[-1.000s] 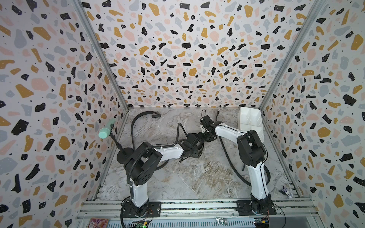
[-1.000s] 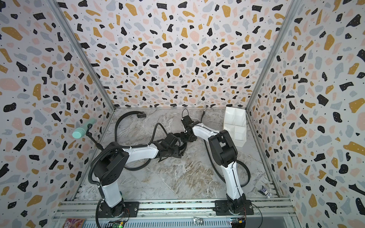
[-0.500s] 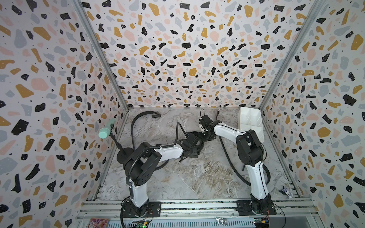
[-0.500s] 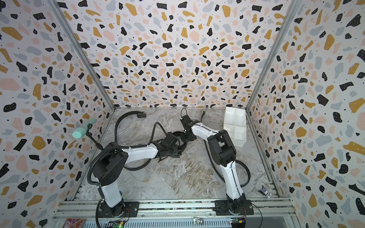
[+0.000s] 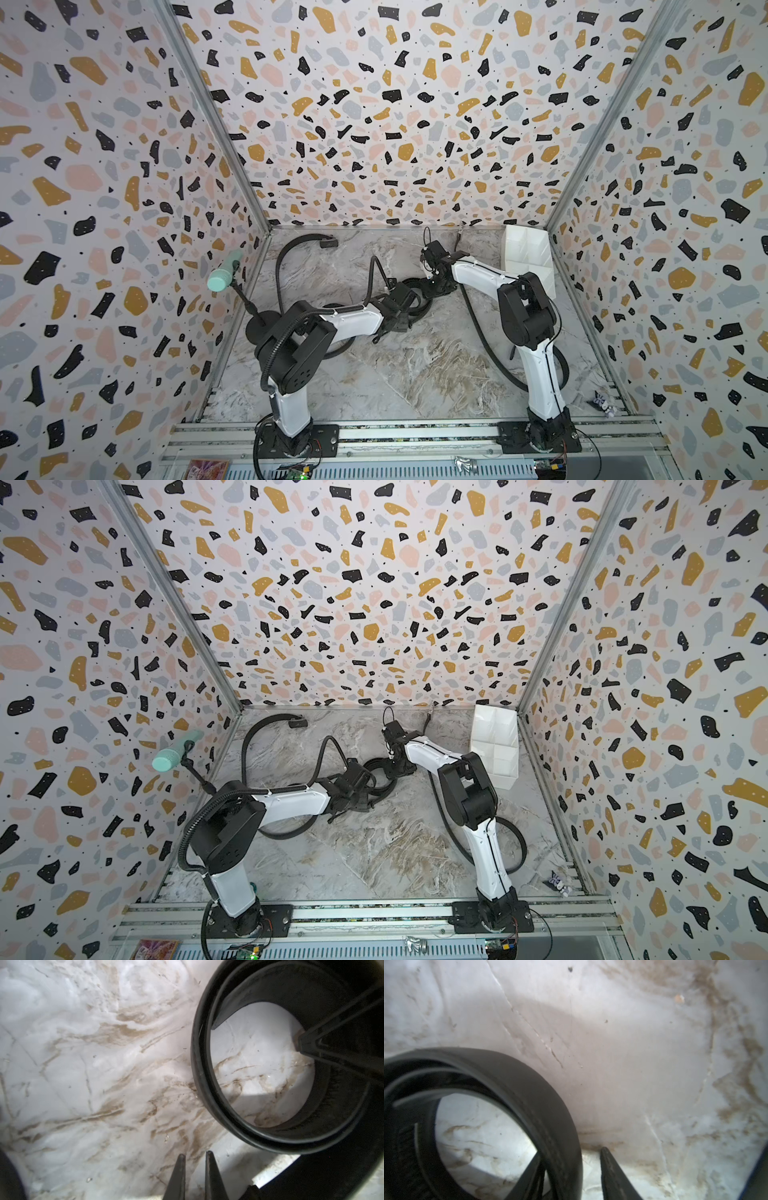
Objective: Place the belts into the storage roll
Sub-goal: Roll the belt at the center of the board.
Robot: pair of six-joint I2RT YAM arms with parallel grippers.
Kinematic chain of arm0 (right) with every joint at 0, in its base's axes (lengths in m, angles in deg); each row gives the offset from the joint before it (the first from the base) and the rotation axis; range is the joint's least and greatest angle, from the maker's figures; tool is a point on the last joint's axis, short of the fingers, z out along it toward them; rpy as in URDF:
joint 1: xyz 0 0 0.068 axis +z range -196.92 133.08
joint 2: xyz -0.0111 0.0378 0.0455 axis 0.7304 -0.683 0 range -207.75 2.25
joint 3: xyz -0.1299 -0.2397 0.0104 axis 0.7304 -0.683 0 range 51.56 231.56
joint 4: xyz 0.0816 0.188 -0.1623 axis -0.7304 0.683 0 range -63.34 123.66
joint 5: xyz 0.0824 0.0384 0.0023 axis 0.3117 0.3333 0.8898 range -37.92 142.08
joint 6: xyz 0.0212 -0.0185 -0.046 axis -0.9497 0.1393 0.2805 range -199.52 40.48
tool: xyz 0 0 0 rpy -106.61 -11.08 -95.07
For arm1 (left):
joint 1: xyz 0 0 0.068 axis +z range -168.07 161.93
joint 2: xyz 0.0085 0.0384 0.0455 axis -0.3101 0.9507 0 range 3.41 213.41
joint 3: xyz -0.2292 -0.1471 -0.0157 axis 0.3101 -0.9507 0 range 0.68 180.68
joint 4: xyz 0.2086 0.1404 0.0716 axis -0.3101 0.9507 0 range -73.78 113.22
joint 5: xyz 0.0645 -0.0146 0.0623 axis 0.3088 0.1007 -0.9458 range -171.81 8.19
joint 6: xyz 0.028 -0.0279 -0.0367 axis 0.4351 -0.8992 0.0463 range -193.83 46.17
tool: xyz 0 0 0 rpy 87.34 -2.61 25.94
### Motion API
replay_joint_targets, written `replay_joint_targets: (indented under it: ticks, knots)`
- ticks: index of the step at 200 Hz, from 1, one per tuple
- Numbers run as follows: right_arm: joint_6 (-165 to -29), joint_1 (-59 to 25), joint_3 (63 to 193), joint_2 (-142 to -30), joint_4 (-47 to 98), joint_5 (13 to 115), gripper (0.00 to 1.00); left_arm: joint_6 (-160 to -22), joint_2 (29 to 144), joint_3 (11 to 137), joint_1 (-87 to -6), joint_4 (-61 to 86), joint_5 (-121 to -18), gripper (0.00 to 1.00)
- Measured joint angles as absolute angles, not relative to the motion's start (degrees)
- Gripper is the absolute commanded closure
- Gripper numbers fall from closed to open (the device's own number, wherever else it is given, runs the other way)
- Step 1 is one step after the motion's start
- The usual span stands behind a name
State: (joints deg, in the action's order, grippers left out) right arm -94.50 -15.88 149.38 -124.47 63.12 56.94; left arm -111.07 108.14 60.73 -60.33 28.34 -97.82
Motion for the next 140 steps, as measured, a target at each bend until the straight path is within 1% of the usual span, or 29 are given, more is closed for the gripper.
replay_joint_targets:
  ticks: [13,37,48,61,85,110,140]
  knots:
    - [-95.05,-16.53,148.85,-124.23,62.12,59.46,0.48,-110.30,109.10,62.13,-60.74,29.41,-98.69,1.00]
    - [-96.82,-17.49,146.71,-123.15,59.02,63.98,0.49,-108.81,111.18,65.02,-61.48,31.16,-99.76,1.00]
    - [-97.56,-17.78,146.30,-123.00,58.14,65.07,0.51,-108.33,111.72,65.65,-61.75,31.34,-100.31,1.00]
    - [-98.20,-17.82,146.21,-123.00,57.59,65.66,0.57,-107.83,112.12,66.11,-61.88,31.49,-100.79,1.00]
    - [-98.20,-17.67,146.30,-123.20,58.08,64.94,0.66,-107.28,112.31,66.20,-61.97,31.45,-101.51,1.00]
    - [-96.97,-17.25,146.97,-123.48,59.30,62.21,0.68,-107.02,111.86,65.17,-61.97,30.51,-102.25,1.00]
    - [-94.76,-16.38,147.43,-123.53,61.44,57.99,0.68,-106.98,110.37,62.65,-61.86,28.47,-102.25,1.00]
